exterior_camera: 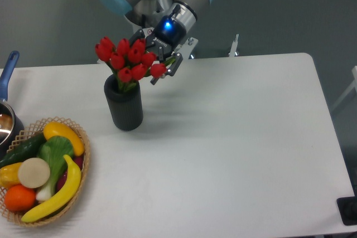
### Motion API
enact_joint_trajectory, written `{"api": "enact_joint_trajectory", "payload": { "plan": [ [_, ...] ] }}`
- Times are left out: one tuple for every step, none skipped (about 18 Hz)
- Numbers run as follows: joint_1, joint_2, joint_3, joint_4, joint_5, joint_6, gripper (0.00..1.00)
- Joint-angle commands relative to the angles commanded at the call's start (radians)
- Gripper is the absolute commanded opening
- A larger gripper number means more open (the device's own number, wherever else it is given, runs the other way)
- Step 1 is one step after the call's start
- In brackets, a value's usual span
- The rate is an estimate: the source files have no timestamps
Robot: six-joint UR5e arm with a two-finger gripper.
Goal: Insert the flowers into the vase
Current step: 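Open the gripper and raise it away from the tulips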
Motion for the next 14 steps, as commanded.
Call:
{"api": "enact_joint_trajectory", "payload": {
  "plan": [
    [0.002,0.006,0.006,0.000,0.003,-0.029,1.00],
    [0.005,0.009,0.014,0.000,0.003,-0.055,1.00],
    [0.005,0.011,0.023,0.000,0.005,-0.077,1.00],
    [0.005,0.011,0.029,-0.002,0.006,-0.089,1.00],
    [0.005,0.015,0.031,-0.002,0.015,-0.092,1.00],
    [0.008,0.023,0.031,-0.002,0.049,-0.092,1.00],
    [0.009,0.037,0.034,0.000,0.107,-0.091,1.00],
    [0.009,0.051,0.041,-0.002,0.180,-0.089,1.00],
    [0.011,0.061,0.051,-0.002,0.243,-0.091,1.00],
    [0.011,0.066,0.061,-0.003,0.279,-0.091,1.00],
    [0.009,0.068,0.074,-0.005,0.298,-0.091,1.00],
    [0.009,0.068,0.081,-0.005,0.307,-0.091,1.00],
    [0.011,0.065,0.087,-0.005,0.315,-0.091,1.00],
    [0.011,0.061,0.101,-0.006,0.333,-0.089,1.00]
  ]
}}
